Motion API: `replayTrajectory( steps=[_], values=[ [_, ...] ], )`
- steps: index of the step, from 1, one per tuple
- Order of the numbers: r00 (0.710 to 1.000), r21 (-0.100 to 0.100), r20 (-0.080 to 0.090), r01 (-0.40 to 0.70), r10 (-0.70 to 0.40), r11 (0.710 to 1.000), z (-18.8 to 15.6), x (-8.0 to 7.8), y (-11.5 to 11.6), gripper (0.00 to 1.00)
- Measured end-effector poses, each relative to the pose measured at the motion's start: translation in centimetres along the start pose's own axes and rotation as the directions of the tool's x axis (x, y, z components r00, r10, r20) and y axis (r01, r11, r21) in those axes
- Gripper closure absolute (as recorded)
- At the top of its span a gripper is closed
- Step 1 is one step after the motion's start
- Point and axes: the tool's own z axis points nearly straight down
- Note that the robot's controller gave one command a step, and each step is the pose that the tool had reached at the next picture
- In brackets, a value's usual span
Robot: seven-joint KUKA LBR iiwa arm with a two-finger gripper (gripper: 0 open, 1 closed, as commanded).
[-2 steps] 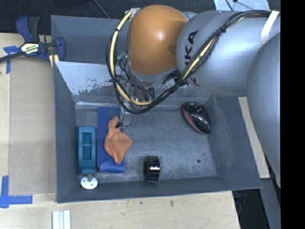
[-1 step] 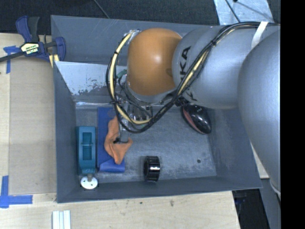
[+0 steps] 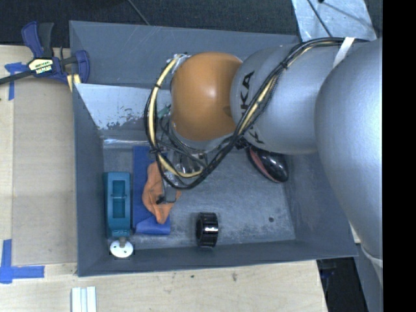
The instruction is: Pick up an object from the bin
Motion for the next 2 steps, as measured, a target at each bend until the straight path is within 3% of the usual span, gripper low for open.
replayTrajectory(
  steps=[1,2],
  values=[
    [0.981,0.000,0.005,0.195,-0.195,0.981,4.3,-2.7,0.7,0.00],
    [0.980,-0.007,0.020,0.198,-0.197,0.980,6.1,-1.9,-1.1,1.00]
  ],
)
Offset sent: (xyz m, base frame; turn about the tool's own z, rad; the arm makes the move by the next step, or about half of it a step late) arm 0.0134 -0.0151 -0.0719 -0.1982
